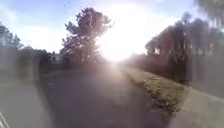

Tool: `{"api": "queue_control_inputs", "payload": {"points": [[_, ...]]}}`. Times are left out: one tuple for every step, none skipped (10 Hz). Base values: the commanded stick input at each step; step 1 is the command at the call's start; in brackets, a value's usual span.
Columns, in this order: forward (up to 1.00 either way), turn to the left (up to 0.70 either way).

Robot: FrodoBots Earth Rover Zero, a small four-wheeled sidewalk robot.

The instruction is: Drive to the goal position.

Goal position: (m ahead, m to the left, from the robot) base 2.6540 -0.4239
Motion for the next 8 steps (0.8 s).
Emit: {"api": "queue_control_inputs", "payload": {"points": [[1.00,0.00],[1.00,0.00],[1.00,0.00],[1.00,0.00],[1.00,0.00],[1.00,0.00],[1.00,0.00],[1.00,0.00]]}}
